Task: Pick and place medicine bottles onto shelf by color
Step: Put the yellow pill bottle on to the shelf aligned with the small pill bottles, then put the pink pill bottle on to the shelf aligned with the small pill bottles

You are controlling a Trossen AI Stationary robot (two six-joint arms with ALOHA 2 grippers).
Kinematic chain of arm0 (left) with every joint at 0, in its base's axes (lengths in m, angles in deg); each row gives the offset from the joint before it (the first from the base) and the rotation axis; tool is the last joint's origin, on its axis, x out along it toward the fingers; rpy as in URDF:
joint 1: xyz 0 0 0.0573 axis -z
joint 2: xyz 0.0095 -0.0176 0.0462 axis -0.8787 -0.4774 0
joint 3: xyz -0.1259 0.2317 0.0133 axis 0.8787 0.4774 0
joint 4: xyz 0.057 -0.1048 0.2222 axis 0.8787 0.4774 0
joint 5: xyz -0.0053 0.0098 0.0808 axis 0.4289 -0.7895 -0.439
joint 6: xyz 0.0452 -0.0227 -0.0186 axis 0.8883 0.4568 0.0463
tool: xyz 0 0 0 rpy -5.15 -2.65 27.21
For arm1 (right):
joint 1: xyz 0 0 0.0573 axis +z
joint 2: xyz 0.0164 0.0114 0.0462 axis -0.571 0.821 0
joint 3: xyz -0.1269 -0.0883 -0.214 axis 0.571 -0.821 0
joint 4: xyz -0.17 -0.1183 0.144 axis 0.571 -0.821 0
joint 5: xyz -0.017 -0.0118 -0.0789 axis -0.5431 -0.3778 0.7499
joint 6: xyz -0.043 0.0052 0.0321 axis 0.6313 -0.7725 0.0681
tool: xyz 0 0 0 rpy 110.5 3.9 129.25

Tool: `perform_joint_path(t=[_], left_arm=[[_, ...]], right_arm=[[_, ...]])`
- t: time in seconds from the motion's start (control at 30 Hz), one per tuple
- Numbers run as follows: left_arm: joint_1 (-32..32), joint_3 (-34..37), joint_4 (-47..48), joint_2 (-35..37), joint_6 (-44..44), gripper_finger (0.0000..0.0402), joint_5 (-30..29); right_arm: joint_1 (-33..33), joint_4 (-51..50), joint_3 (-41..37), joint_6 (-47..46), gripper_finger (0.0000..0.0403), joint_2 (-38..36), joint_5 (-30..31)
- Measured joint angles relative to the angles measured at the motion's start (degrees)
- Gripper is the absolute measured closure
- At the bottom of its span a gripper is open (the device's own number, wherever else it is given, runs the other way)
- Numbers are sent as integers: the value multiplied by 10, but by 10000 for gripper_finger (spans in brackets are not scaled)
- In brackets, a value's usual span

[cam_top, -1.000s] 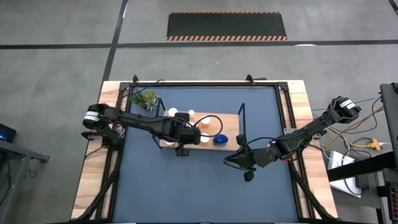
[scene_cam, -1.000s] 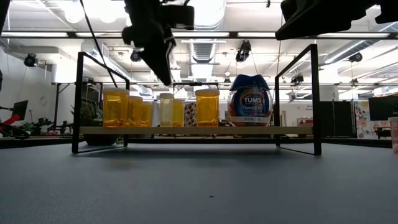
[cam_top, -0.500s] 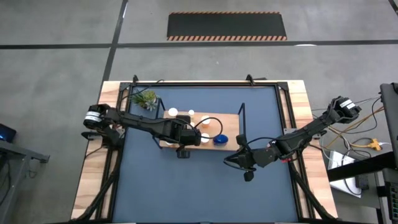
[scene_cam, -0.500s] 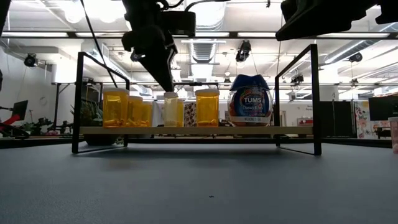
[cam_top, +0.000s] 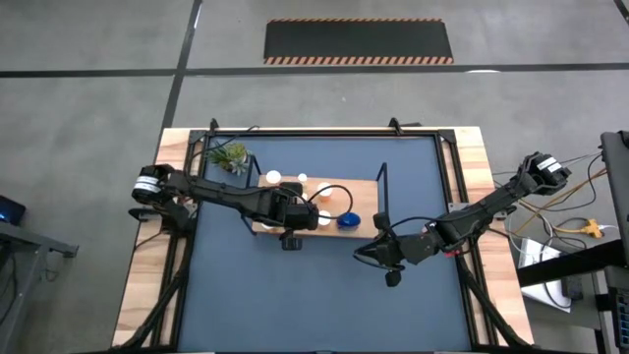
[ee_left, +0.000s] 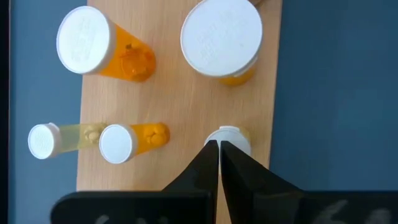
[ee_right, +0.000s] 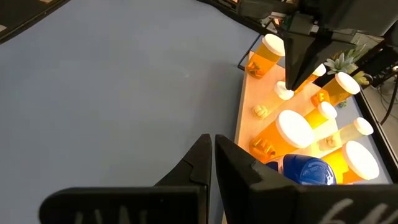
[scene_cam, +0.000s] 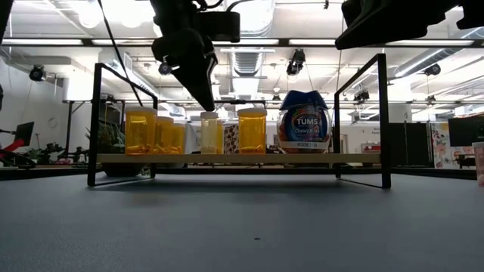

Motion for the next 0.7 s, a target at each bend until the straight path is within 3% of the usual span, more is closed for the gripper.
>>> perform_joint_path(t=[0.23,0.43,0.7], left_arm=[[0,-2,7,18,18,402,-5],[-12,-2,-11,40,84,402,-80],[-53,1,-28,32,113,402,-85]], right_arm=[[0,0,0,0,390,0,0],[0,0,0,0,390,0,0],[0,0,0,0,390,0,0]])
